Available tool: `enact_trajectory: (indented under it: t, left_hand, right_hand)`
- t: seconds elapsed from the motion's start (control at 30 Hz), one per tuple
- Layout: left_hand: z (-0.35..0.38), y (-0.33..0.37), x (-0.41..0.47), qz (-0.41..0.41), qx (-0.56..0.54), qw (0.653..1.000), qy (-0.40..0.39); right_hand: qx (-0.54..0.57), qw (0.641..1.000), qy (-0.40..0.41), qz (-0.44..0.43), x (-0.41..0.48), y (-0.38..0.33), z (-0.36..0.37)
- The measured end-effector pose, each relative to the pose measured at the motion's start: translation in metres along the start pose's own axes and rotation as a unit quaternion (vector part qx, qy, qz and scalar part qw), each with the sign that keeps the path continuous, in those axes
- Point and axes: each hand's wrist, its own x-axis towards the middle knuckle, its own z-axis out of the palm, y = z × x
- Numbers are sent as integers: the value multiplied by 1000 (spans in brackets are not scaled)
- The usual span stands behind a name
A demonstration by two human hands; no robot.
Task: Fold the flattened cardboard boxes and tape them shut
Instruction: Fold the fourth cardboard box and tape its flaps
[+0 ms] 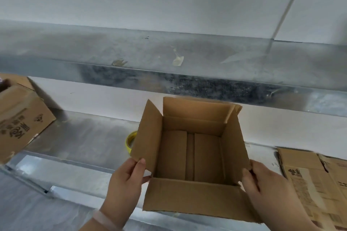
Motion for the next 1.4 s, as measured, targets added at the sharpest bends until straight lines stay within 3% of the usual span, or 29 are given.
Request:
enact_trajectory:
  t: [0.1,0.2,0.33,0.43,0.57,0.8,0.93,1.0,1.07,1.1,1.13,1.2,1.3,1.4]
  left_hand:
    - [-44,4,-9,-18,-56,994,97]
    - [-93,0,-19,-50,-88,976,192]
    - [-154,-13,-23,-58,-107,953,279]
    - [-195,-26,-15,-75,-113,939,317]
    - [-235,-38,17,-86,-120,936,320]
    - [-283,-60,81,-102,-91,965,223]
    - [-305,-74,105,-90,-32,985,146]
    - [-314,-79,112,-82,-3,990,117]
    - [-321,-84,117,-65,30,993,92]
    - [-324,-85,119,-57,33,994,83]
    - [-326,-86,120,-50,34,995,73]
    - [-329,-89,123,-29,57,997,52]
    - [-330,-94,126,-6,98,995,21]
    - [-327,-97,125,20,122,992,6]
  right_hand:
    - [-14,998,-14,-64,9,-41,-2]
    - [-97,983,-41,-148,24,-94,16]
    - [-90,962,-10,-257,41,-168,52]
    - [-58,953,-70,-288,62,-221,80]
    - [-38,943,-73,-322,98,-296,112]
    - [-17,962,-126,-243,163,-386,190]
    - [130,958,-202,-158,187,-402,215]
    - [315,930,-183,-54,185,-402,218]
    - [515,847,-112,67,172,-396,218]
    - [549,826,-70,103,163,-390,219]
    - [544,828,-55,122,150,-385,222]
    - [541,824,-112,127,121,-379,236]
    - [505,813,-283,61,89,-394,257]
    - [436,837,-331,-4,86,-420,263]
